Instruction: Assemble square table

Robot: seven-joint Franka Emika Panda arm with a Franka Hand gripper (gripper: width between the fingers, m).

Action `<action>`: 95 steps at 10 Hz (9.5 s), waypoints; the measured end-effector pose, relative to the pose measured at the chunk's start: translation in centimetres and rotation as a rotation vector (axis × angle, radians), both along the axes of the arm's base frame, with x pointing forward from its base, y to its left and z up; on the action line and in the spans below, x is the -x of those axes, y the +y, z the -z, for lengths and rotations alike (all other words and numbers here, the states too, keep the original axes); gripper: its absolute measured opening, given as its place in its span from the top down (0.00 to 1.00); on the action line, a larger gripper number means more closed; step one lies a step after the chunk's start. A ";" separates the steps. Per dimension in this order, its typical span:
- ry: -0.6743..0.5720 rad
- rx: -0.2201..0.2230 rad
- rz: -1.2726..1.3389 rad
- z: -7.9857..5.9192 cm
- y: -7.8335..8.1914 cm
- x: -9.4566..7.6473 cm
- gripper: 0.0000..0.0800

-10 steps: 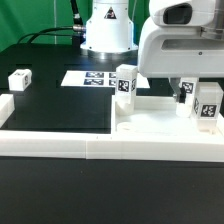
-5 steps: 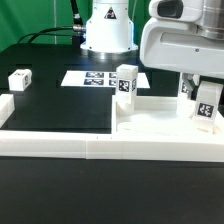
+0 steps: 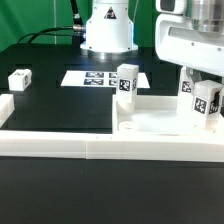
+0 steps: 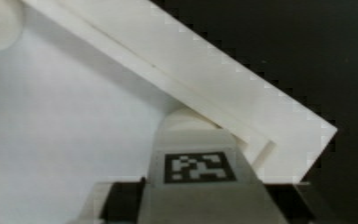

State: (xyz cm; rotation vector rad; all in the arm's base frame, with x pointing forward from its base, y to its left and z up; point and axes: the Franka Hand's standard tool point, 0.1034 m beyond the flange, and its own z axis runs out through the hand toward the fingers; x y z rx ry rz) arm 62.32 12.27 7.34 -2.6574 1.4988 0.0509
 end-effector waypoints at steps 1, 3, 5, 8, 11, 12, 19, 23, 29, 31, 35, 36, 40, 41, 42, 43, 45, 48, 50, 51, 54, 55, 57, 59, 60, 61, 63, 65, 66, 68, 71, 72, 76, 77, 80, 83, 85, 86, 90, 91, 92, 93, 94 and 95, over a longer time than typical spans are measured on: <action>0.008 -0.006 0.082 0.0 0.0 0.0 0.64; 0.021 -0.015 0.213 0.0 0.1 0.0 0.64; 0.008 -0.064 0.464 0.1 -0.3 -0.4 0.64; -0.023 -0.134 0.752 0.1 -0.1 -0.3 0.64; -0.045 -0.124 0.621 0.2 -0.3 -0.4 0.36; -0.080 -0.109 0.416 0.3 -0.8 -0.6 0.36; -0.140 -0.061 -0.189 0.0 -0.4 -0.5 0.19; -0.171 -0.041 -0.449 0.1 -1.1 -0.6 0.22; -0.107 -0.071 0.024 0.2 -1.5 -0.5 0.63; -0.045 -0.085 0.407 0.2 -0.7 -0.2 0.63; 0.002 -0.102 0.709 0.2 -0.4 -0.1 0.49; -0.004 -0.102 0.692 0.2 -0.5 -0.2 0.33; -0.199 -0.047 0.055 -0.2 -0.1 -1.1 0.19; -0.207 -0.039 -0.007 -0.2 -0.2 -1.2 0.19; -0.216 -0.029 -0.093 -0.2 -0.2 -1.2 0.19; -0.233 -0.007 -0.247 -0.2 -0.6 -1.2 0.19; -0.257 0.027 -0.481 -0.1 -2.2 -1.5 0.19; -0.259 0.032 -0.510 -0.1 -2.0 -1.4 0.31; -0.251 0.016 -0.408 -0.1 -1.9 -1.4 0.47; -0.245 0.007 -0.349 -0.1 -1.9 -1.4 0.70; -0.204 -0.040 -0.013 -0.5 -0.9 -1.6 0.97; -0.191 -0.055 0.095 -0.7 -0.7 -1.9 0.99; -0.176 -0.076 0.252 -0.8 -0.5 -2.2 1.00; -0.177 -0.074 0.243 -0.7 -0.6 -2.1 1.00; -0.190 -0.065 0.169 -0.8 -0.9 -2.2 0.88; -0.220 -0.049 0.008 -0.8 -2.4 -2.6 0.71; -0.241 -0.038 -0.243 -1.6 -2.8 -3.1 0.46; -0.259 -0.027 -0.469 -2.3 -2.4 -3.4 0.29; -0.261 -0.021 -0.505 -2.2 -2.5 -3.3 0.21; -0.273 0.003 -0.642 -2.2 -2.6 -3.4 0.19; -0.117 -0.057 -0.816 -2.4 -0.7 -1.7 0.19; -0.112 -0.032 -0.901 -2.4 0.3 -1.7 0.19; -0.121 -0.007 -1.042 -2.3 0.4 -1.6 0.19; -0.121 -0.007 -1.042 -2.3 0.3 -1.6 0.19; -0.082 -0.045 -1.215 -1.9 -0.1 -0.5 0.19; -0.040 -0.072 -1.443 -0.3 -0.4 0.7 0.19; -0.042 -0.070 -1.473 0.0 -0.4 1.0 0.19; -0.042 -0.070 -1.472 0.0 -0.5 1.0 0.19; -0.020 -0.062 -1.299 0.0 -0.6 1.0 0.61; -0.013 -0.059 -1.245 0.0 -0.7 0.9 0.61; -0.002 -0.055 -1.153 0.0 -0.7 0.9 0.63; 0.003 -0.050 -1.085 0.0 -0.7 0.9 0.63; -0.033 -0.016 -0.978 0.1 -0.7 0.4 0.63; -0.044 0.002 -0.842 0.1 -0.5 0.5 0.63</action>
Offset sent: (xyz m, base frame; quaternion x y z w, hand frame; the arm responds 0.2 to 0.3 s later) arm 0.0000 0.0000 0.0000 0.0000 0.0000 0.1296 0.9916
